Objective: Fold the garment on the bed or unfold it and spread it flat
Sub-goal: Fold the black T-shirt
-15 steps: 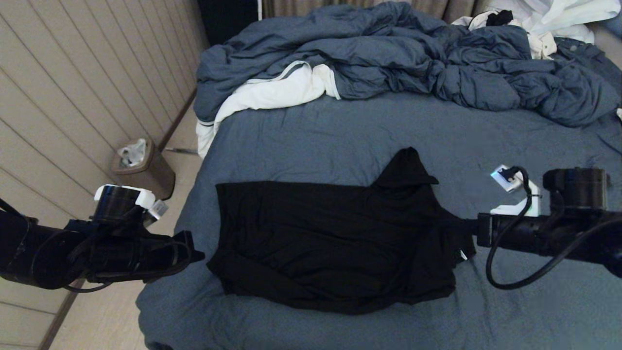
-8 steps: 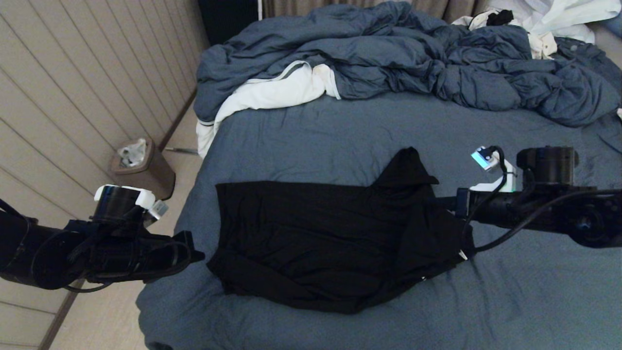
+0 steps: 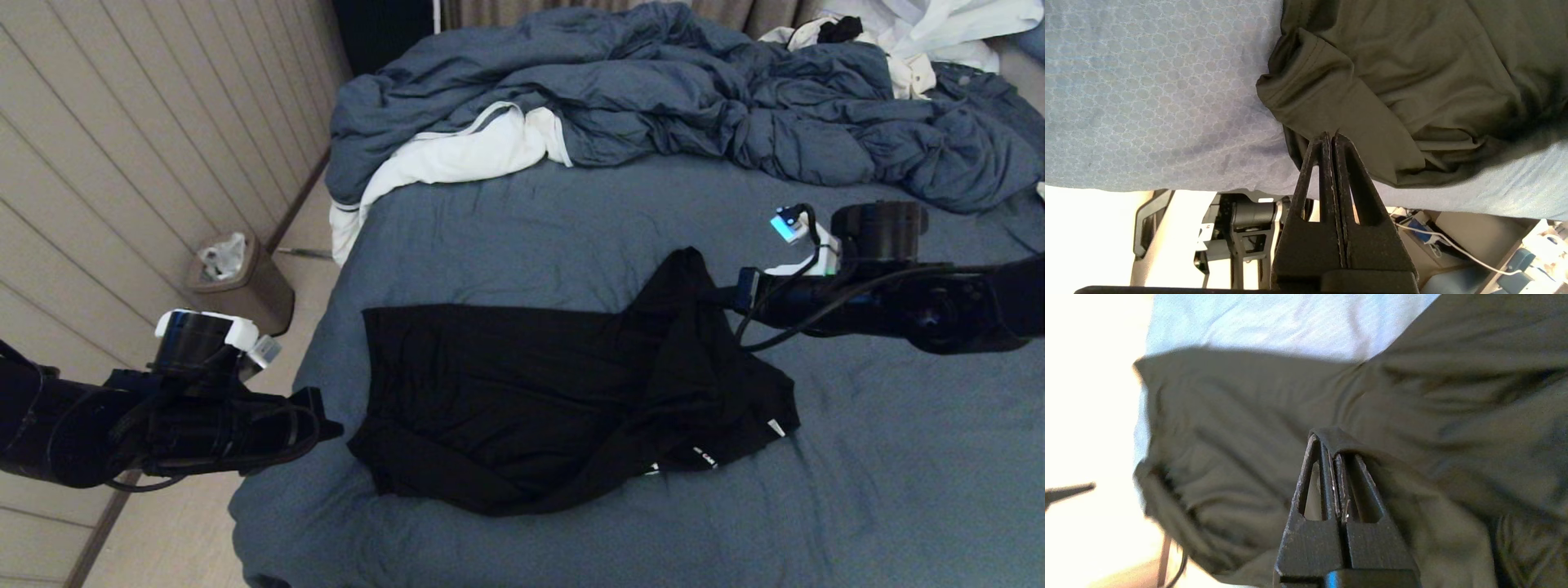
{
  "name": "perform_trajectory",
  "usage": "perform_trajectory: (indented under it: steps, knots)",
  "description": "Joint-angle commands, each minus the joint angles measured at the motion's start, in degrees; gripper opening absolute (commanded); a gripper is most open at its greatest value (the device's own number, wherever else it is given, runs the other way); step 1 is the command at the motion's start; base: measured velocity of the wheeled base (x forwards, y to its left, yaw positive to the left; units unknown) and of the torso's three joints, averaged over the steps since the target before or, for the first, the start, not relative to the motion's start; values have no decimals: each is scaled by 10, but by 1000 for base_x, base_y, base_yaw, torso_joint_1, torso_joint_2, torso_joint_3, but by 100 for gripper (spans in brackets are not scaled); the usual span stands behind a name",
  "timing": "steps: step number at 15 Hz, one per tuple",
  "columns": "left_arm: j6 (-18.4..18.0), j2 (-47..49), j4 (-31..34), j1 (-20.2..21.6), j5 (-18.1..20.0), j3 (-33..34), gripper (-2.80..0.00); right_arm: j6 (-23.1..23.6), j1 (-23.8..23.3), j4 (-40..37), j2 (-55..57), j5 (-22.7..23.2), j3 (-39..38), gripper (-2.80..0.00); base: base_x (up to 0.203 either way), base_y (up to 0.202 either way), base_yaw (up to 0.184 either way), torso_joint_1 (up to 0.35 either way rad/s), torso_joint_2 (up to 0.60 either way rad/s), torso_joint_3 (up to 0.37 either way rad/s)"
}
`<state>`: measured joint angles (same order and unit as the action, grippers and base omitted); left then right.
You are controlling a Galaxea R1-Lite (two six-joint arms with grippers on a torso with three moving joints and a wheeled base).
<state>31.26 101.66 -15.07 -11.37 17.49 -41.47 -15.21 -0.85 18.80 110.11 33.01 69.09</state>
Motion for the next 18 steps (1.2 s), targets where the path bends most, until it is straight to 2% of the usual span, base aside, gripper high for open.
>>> perform_trajectory:
  steps: [1, 7, 12, 13, 14, 18]
  knots:
    - [2, -2, -4, 0, 1, 1, -280, -9, 2, 0, 37, -10, 37, -280, 0, 0, 0, 0, 0, 0]
    - [3, -2, -8, 0, 1, 2, -280, -27, 7, -21, 88, -17, 114, -280, 0, 0, 0, 0, 0, 0]
    - [3, -3, -8, 0, 1, 5, -280, -27, 15, -35, 109, -26, 136, -280, 0, 0, 0, 0, 0, 0]
    - [3, -5, -8, 0, 1, 5, -280, -27, 18, -41, 109, -44, 138, -254, 0, 0, 0, 0, 0, 0]
    - [3, -5, -8, 0, 1, 5, -280, -23, 21, -43, 109, -58, 141, 0, 0, 0, 0, 0, 0, 0]
    - [3, -5, -8, 0, 1, 5, -280, -22, 21, -42, 106, -58, 144, 0, 0, 0, 0, 0, 0, 0]
